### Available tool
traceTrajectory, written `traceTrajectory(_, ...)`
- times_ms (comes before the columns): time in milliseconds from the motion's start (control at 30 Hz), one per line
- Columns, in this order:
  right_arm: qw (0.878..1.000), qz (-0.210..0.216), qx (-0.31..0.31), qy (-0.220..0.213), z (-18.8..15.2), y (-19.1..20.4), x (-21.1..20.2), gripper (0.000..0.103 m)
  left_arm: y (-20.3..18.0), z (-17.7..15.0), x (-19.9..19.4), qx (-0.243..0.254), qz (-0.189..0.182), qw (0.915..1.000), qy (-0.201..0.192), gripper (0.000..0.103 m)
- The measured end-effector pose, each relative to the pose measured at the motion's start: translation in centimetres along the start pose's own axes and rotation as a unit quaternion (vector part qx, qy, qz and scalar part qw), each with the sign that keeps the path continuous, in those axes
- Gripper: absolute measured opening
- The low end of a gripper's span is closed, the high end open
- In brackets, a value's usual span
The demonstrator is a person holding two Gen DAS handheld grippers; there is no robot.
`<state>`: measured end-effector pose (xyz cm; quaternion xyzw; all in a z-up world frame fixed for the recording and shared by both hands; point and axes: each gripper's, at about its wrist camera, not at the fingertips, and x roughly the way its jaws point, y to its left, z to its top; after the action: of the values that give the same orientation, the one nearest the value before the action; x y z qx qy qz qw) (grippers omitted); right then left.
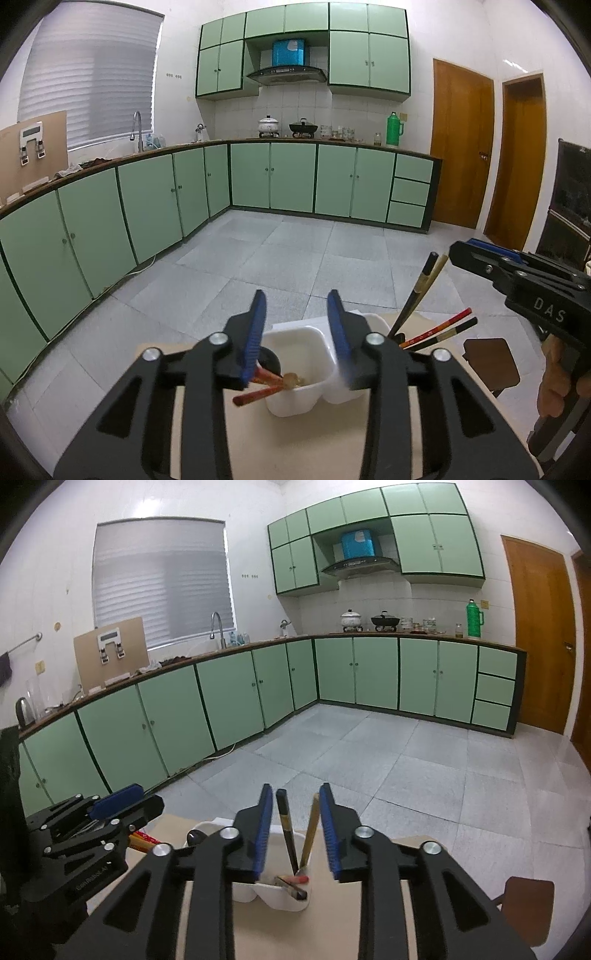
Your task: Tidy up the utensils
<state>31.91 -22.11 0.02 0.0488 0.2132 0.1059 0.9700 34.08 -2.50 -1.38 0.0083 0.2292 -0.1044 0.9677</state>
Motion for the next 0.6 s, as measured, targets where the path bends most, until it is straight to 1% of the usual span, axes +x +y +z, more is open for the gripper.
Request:
traceTrajectory(100, 1.000, 0.000, 0.009, -0.008, -0.3, -0.6, -1.3, 0.041, -0.1, -0.2, -1.0, -0.001, -0.001, 1.0000, -0.004, 0.045)
traceTrajectory(133, 1.000, -0.001, 0.014, -0.012, -0.5, -0.8, -2.0, 0.046, -0.1, -0.3, -1.4, 0.000, -0.002, 1.0000, -0.005, 0.047)
traceTrajectory(200, 1.000, -0.006, 0.019, -0.017, -0.9, -1.1, -2.9, 0.056, -0.2, -0.7, -2.3, 0.001, -0.002, 1.0000, -0.005, 0.056)
traceTrajectory(233, 1.000, -0.004, 0.023, -0.020, -1.2, -1.2, -3.6, 0.059, -0.2, -0.9, -2.7, 0.000, -0.003, 1.0000, -0.005, 0.057)
traceTrajectory(300, 0.999, 0.000, 0.028, -0.022, -1.7, -1.4, -4.6, 0.066, -0.2, -1.3, -3.7, -0.003, -0.004, 1.0000, -0.007, 0.066)
traceTrajectory(333, 0.999, 0.000, 0.030, -0.025, -2.0, -1.5, -5.3, 0.071, -0.2, -1.5, -4.2, -0.004, -0.002, 0.9999, -0.009, 0.068)
traceTrajectory(367, 0.999, 0.000, 0.032, -0.027, -2.3, -1.5, -5.8, 0.073, -0.2, -1.7, -4.7, -0.005, 0.001, 0.9999, -0.011, 0.071)
traceTrajectory(467, 0.999, 0.001, 0.036, -0.033, -3.1, -1.5, -7.5, 0.083, -0.4, -2.6, -6.3, -0.009, 0.000, 0.9999, -0.013, 0.076)
traceTrajectory(533, 0.999, 0.004, 0.036, -0.036, -3.6, -1.3, -8.5, 0.086, -0.6, -3.2, -7.3, -0.008, 0.003, 0.9999, -0.013, 0.080)
traceTrajectory(600, 0.999, 0.005, 0.032, -0.037, -4.0, -0.9, -9.6, 0.092, -0.9, -3.6, -8.5, -0.004, 0.009, 0.9998, -0.015, 0.083)
